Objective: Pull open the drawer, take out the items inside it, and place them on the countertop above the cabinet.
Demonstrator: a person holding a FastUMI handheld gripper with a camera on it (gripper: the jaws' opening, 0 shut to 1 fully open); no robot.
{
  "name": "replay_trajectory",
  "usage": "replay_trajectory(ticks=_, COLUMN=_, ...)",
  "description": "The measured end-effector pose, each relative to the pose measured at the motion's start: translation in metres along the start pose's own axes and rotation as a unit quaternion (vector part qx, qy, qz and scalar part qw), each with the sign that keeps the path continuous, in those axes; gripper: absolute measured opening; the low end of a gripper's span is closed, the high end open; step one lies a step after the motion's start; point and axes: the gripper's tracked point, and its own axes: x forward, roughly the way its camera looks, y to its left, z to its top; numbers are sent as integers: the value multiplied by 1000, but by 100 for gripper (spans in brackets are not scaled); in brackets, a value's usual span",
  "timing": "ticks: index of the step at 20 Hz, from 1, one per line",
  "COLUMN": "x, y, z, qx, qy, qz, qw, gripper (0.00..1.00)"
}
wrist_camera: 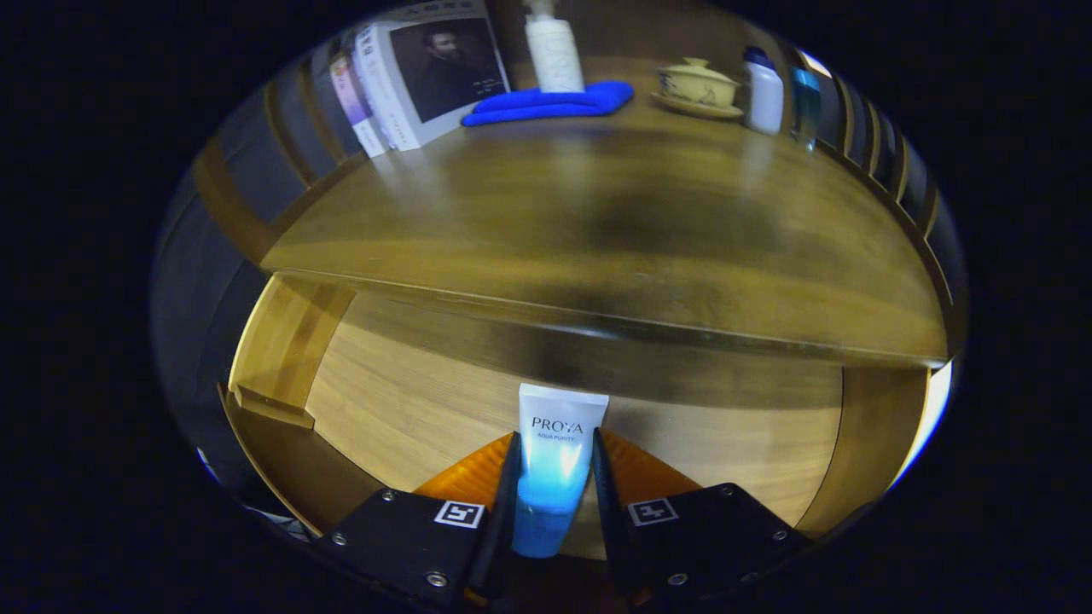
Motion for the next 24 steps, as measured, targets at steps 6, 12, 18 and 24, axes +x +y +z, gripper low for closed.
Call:
replay_trajectory(ticks=6, x=-30, y=27, z=20, qx=-39, qy=-46, qz=56, qw=997, gripper=46)
replay_trajectory(ticks=12, x=-43, y=40, z=27, qx=-56, qy=-68, qz=87, qw=992, gripper=46)
replay_trajectory(ticks=18, x=-55, y=45, z=52, qx=-60, qy=-104, qz=103, qw=987, gripper=46)
replay_trajectory(ticks=24, x=-77, y=42, z=95, qx=-35, qy=-148, qz=94, qw=984, gripper=46)
